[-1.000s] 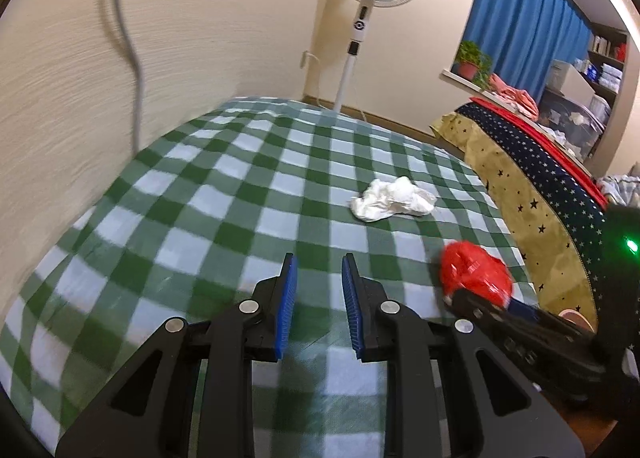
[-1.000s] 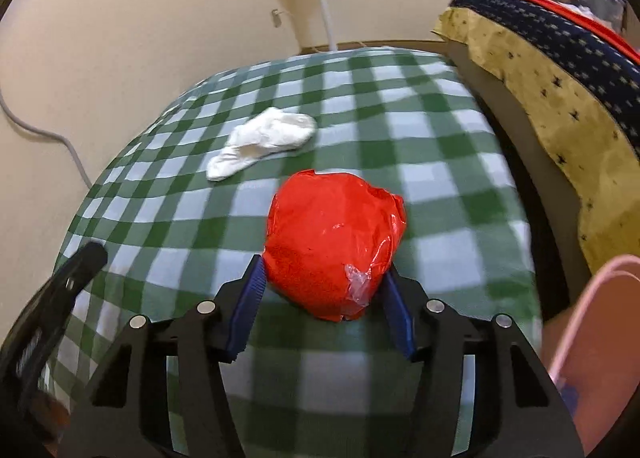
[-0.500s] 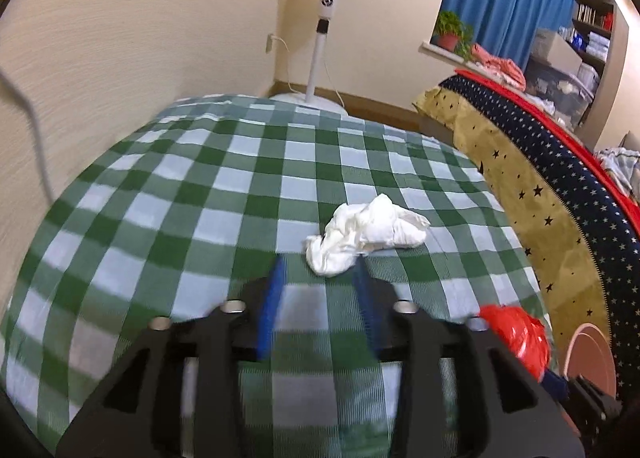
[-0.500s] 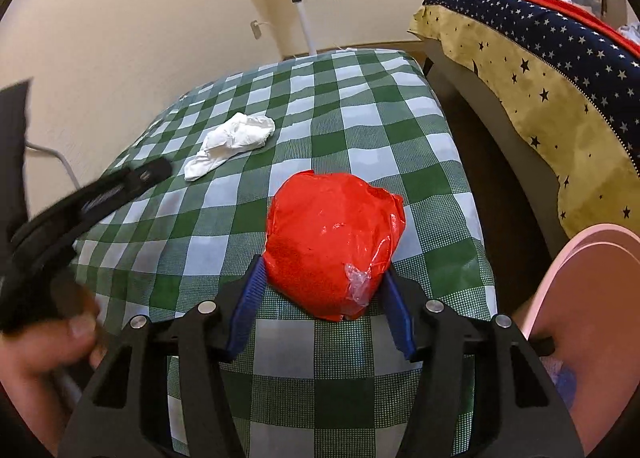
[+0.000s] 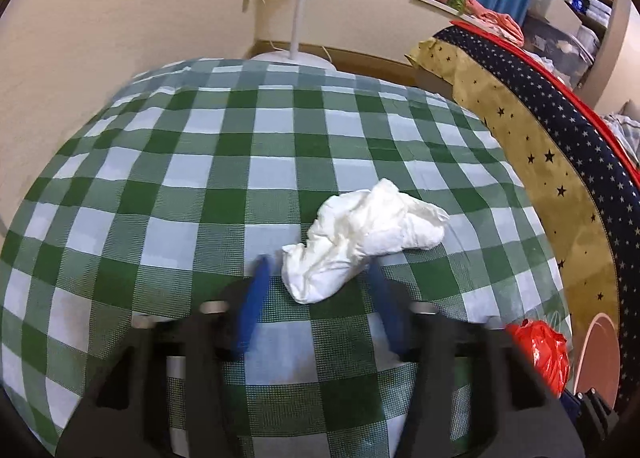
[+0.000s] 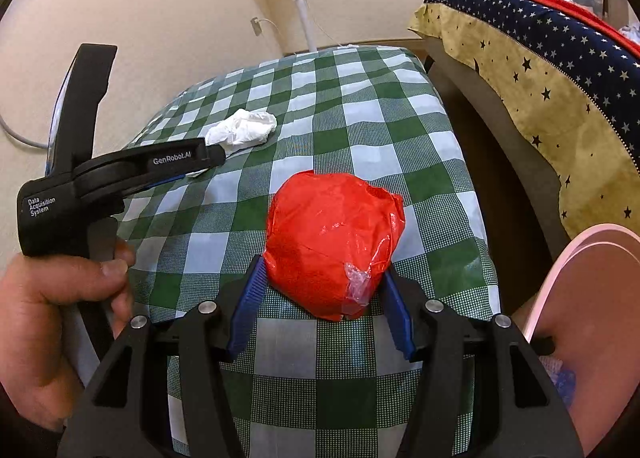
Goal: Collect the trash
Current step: 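Grasp the white tissue with the left tool while the right tool holds the red bag, then carry the white tissue and red bag over the pink bin with both tools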
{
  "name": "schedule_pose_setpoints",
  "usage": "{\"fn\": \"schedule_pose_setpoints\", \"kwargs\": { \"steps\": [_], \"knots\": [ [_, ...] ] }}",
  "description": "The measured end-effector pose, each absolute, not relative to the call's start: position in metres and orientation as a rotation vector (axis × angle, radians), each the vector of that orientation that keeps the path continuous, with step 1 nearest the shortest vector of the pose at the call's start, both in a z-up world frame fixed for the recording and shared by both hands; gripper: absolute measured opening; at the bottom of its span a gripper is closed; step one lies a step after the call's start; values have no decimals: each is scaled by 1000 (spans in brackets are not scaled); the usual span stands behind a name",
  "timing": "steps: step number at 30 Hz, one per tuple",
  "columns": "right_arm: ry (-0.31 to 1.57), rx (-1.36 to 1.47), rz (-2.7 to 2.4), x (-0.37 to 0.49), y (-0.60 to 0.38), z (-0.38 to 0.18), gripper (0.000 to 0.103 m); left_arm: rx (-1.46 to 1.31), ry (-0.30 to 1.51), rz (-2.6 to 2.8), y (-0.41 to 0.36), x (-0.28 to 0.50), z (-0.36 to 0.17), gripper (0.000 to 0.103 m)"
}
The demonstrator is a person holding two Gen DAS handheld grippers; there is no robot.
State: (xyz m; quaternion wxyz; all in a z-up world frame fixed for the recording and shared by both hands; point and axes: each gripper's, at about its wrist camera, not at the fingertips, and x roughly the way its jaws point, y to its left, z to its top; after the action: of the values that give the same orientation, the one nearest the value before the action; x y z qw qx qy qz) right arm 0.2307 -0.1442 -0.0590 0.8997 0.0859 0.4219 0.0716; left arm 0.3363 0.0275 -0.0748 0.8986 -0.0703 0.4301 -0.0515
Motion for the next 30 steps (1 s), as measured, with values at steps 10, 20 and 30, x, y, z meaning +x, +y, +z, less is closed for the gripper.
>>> {"fn": "schedule_pose_setpoints", "kwargs": {
  "steps": [10,20,30],
  "knots": [
    [857,206,164,229,-149,-58,54,-152,865,-105,28,295,-60,9],
    [823,178,192,184,-149,-32,54,-141,833,-72,39,225,-32,8],
    [754,143,214,120,-160,19,54,-128,762,-38,38,146,-7,8]
  ]
}}
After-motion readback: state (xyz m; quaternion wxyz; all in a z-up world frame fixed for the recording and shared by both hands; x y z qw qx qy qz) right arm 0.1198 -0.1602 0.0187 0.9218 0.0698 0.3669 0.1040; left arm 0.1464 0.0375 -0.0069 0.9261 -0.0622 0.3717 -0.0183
